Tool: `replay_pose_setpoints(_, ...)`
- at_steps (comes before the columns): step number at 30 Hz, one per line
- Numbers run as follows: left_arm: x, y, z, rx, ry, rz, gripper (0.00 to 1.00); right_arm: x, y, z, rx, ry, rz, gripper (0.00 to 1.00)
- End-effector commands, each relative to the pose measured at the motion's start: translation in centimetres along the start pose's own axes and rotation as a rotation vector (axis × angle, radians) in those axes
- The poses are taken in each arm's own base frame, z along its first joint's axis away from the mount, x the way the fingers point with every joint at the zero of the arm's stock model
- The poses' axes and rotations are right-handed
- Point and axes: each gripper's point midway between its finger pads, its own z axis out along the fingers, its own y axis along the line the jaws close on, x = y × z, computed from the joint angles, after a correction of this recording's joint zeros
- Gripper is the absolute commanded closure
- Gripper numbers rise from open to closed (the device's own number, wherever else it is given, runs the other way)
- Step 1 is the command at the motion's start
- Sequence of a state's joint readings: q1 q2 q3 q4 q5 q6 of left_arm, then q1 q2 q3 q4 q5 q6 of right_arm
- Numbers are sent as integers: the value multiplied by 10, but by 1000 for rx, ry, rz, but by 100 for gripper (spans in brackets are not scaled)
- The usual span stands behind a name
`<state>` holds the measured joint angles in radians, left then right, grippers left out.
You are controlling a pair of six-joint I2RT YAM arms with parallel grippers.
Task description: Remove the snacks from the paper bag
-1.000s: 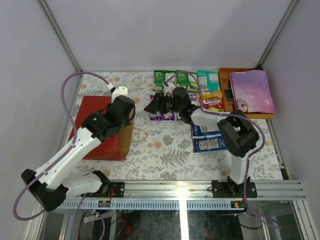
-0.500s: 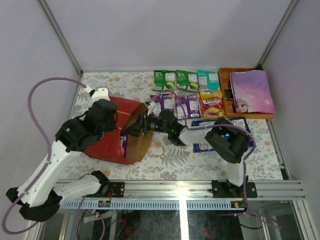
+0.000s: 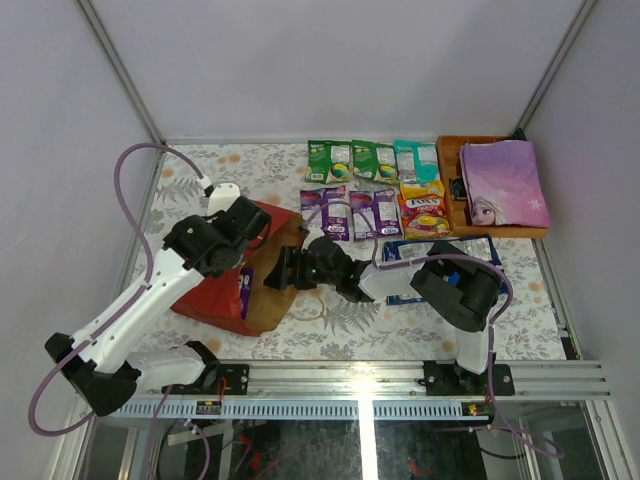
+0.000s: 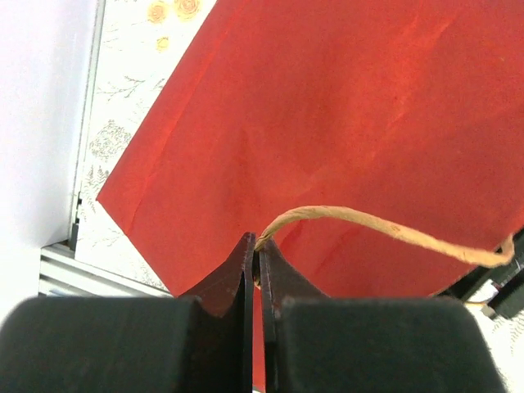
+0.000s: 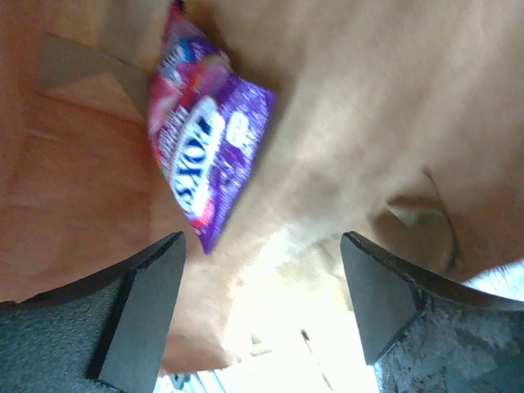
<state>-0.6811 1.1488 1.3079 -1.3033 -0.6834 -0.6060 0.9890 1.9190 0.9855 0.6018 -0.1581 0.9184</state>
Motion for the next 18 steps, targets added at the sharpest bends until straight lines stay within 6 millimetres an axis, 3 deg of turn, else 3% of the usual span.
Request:
replay_pose_setpoints(1,1,7,8,-106,15,19,100,21,-7,-11,-5,54,58,19)
replay_pose_setpoints(6,7,0,17,-130,42,22,100,30,13,3,-155,84,141,35)
replay_pose_setpoints(11,5,-7,23,-132,39,7,100,31,35,9,-205,54,183,33)
replay_pose_setpoints(15,7,-14,30,-131,51,17,100,39,34,25,-189,77,266,26)
replay_pose_setpoints(18,11,-18,34,-130,65,21,100,29,52,22,-235,41,248,31)
